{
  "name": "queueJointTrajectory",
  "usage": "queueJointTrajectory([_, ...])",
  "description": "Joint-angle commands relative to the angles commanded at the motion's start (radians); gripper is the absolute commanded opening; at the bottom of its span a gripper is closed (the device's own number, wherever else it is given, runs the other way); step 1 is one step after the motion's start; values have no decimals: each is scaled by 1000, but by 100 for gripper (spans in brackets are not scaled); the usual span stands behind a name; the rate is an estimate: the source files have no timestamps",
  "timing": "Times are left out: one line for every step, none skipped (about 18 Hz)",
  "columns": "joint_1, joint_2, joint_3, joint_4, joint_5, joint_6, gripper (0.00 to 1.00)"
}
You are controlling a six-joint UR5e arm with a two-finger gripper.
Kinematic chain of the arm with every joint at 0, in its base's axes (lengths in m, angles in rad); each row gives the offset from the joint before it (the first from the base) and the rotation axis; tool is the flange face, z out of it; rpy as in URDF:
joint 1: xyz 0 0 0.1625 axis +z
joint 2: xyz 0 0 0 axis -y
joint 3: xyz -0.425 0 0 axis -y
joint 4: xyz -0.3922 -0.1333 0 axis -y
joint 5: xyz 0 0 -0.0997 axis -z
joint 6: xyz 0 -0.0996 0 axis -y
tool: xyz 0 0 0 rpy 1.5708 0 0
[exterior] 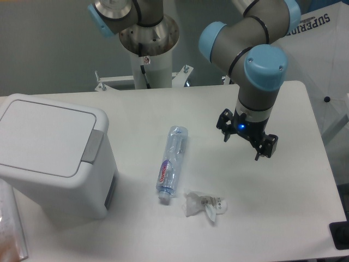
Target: Open the trash can
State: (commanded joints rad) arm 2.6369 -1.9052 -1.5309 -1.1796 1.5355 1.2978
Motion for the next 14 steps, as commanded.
queueJointTrajectory([0, 0, 0, 0, 0, 0, 100])
queueJointTrajectory([2, 0, 0, 0, 0, 2, 100])
queueJointTrajectory([3, 0, 0, 0, -2, 0, 100])
queueJointTrajectory([0, 0, 0, 0, -3, 2, 100])
queueJointTrajectory([0, 2, 5, 0, -5, 2, 100])
queueJointTrajectory([-2, 2, 11, 0, -5, 2, 100])
queueJointTrajectory([-6, 5, 15, 0, -9, 0, 100])
queueJointTrajectory([-12, 9, 21, 0, -17, 0, 100])
queueJointTrajectory([-14, 11, 21, 2, -28, -2, 100])
queueJointTrajectory([-12, 12, 21, 2, -46, -11, 100])
queueJointTrajectory([-12, 15, 20, 6, -75, -30, 100])
queueJointTrajectory([-12, 24, 15, 9, -106, -64, 100])
queueJointTrajectory([-12, 38, 9, 14, -127, -99, 100])
queueJointTrajectory([-14, 46, 9, 15, -143, -133, 100])
